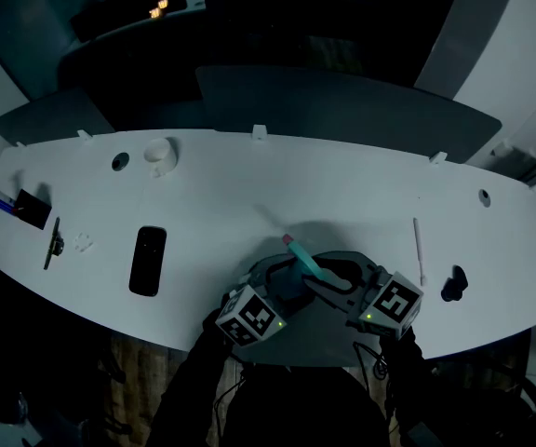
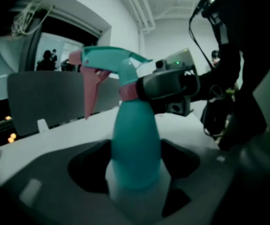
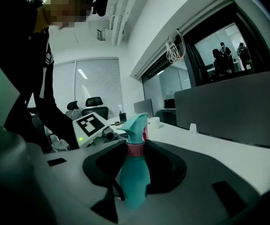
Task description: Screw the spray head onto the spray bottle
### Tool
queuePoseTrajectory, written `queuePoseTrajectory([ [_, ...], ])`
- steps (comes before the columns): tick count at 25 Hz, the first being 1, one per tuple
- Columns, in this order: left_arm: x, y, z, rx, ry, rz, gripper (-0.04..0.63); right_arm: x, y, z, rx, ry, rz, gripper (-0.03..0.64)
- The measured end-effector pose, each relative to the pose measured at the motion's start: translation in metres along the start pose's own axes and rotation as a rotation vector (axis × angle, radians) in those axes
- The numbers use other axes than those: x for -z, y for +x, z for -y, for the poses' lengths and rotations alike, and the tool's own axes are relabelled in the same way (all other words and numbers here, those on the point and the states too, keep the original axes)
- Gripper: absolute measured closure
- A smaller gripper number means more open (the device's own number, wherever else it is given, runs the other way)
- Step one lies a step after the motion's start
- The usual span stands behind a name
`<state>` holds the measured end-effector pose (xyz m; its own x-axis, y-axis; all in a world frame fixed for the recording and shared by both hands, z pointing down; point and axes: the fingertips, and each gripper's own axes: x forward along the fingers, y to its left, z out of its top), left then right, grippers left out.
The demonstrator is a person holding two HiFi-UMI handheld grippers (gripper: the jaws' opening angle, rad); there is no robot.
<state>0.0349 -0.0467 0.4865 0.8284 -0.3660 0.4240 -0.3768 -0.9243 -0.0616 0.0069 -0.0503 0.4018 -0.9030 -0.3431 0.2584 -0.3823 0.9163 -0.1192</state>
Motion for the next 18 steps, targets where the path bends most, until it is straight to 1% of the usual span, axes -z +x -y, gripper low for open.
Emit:
queuePoseTrajectory([
  [3,-0.0002,-0.0005,-0.0007,-0.203,-0.05,0.022,0.255,-0.0005,-0.0033,0.0014,0.041,0.005,0.033,0.48],
  [5,-0.0008,-0.0016,-0.001,-0.286,-0.081,0.034,0.256,0.0001,-0.0049,0.0023,0.061,0.006,0.049,0.48],
  [6,0.0,-0.0022,-0.0012,-0.303,-0.096,0.039,0.256,0.0002,-0.0053,0.0028,0.068,0.008,0.057,0.48],
  [8,0.0033,-0.0036,-0.0013,-0.297,-0.121,0.042,0.262,-0.0001,-0.0058,0.0038,0.079,0.015,0.073,0.48],
  [10,0.0054,-0.0046,-0.0005,-0.277,-0.124,0.039,0.267,0.0009,-0.0065,0.004,0.082,0.021,0.081,0.48],
  [14,0.0053,-0.0039,0.0002,-0.26,-0.07,0.005,0.268,0.0008,-0.0058,0.0028,0.068,-0.004,0.054,0.48],
  [18,0.004,-0.0017,0.0022,-0.268,-0.018,-0.015,0.267,-0.0018,-0.0084,-0.0006,0.056,-0.037,0.037,0.479],
])
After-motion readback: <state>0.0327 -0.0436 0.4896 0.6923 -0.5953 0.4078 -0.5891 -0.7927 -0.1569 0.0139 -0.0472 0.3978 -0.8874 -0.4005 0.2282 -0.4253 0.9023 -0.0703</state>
